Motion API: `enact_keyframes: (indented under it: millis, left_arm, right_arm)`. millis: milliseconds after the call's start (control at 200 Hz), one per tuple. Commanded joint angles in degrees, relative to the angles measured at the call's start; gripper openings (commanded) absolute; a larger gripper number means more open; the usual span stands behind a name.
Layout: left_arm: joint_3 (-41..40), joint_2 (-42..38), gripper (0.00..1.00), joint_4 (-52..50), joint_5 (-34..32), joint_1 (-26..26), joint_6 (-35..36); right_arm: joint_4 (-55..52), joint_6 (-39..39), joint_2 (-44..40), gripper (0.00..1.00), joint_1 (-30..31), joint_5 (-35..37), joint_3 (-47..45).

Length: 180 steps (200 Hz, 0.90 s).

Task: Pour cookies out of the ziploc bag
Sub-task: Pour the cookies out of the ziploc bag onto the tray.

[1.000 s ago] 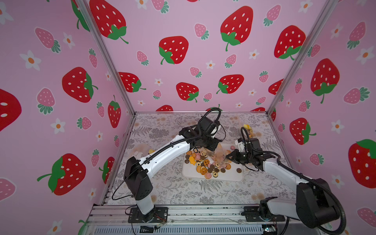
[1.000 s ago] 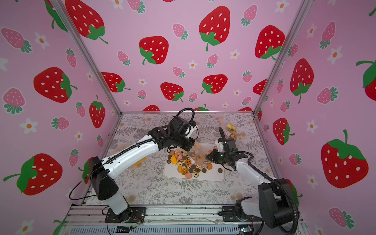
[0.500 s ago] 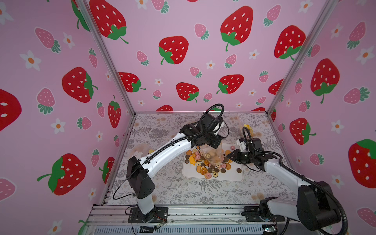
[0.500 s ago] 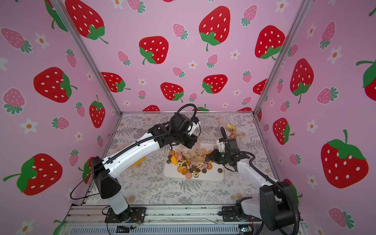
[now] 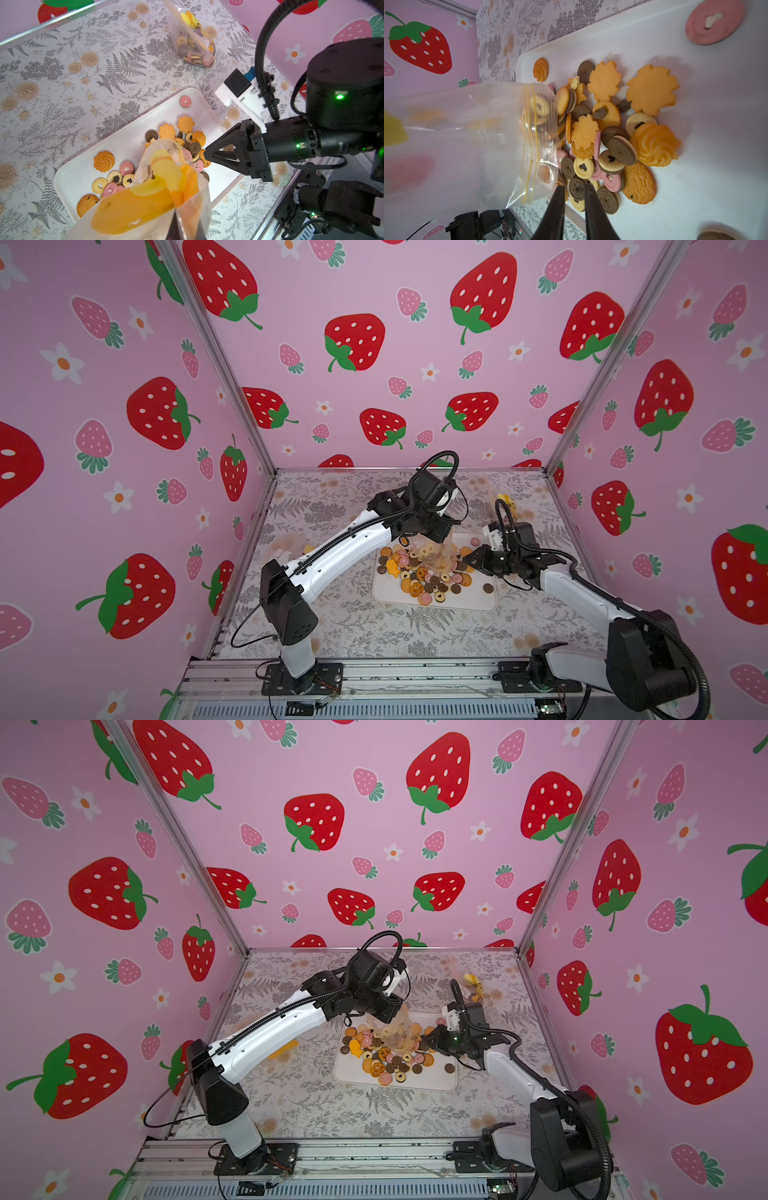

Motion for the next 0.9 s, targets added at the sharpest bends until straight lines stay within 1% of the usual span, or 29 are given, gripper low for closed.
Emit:
enact_keyframes:
  millis: [0, 140, 290, 395, 495, 590, 680, 735, 790, 835, 865, 895]
  left_arm:
    - [2.08, -0.84, 0.00, -2.55, -2.14, -0.03, 1.38]
    - [0.88, -2.05, 0.00, -2.00, -1.57, -0.09, 0.22]
    - [-1.31, -4.24, 0.00, -1.45, -3.79, 0.21, 0.19]
    - [-2.83, -4.83, 0.00, -1.61, -3.26, 0.78, -0.20]
    - [-4.33, -5.95, 0.00, -1.28, -3.94, 1.54, -0.58]
    - [-5.34, -7.10, 0.00, -0.30, -1.24, 2.41, -2.17]
    - [-5.18, -7.92, 0.00, -1.71, -1.94, 2.48, -2.50]
    - [-3.05, -8.37, 0.00, -5.54, -2.52, 2.55, -3.34]
    - [-1.55, -10.12, 0.00, -7.00, -3.76, 1.39, -3.59]
    - [-3.24, -12.43, 0.00, -5.32, -3.91, 1.15, -4.27]
    - [-4.98, -13.90, 0.03, -3.85, -3.77, 1.45, -4.64]
    - [-6.51, -14.88, 0.03, -3.14, -4.19, 1.89, -4.92]
  right_arm:
    - [-0.22, -0.37, 0.22, 0.24, -0.43, -0.50, 0.76]
    - [-0.28, -0.56, 0.22, 0.28, -0.45, -0.69, 1.06]
    - [-0.29, -0.70, 0.37, 0.33, -0.43, -0.33, 1.50]
    - [-0.17, -0.81, 0.86, 0.34, -0.43, -0.51, 1.75]
    - [-0.20, -0.72, 0.66, 0.38, -0.43, 0.02, 1.49]
    - [-1.50, -0.87, 0.46, 0.39, -0.43, -0.42, 2.21]
    - [-4.01, -1.87, -1.09, 0.41, -0.43, 0.37, 2.88]
    - [-4.90, -1.88, -2.16, 0.43, -0.43, 0.95, 2.87]
    - [-5.71, -2.03, -2.93, 0.44, -0.43, 1.53, 2.88]
    - [-6.27, -1.99, -3.20, 0.45, -0.43, 1.85, 2.79]
    - [-6.52, -1.92, -3.13, 0.45, -0.43, 1.79, 2.80]
    - [-6.81, -1.97, -2.99, 0.46, -0.43, 1.54, 2.93]
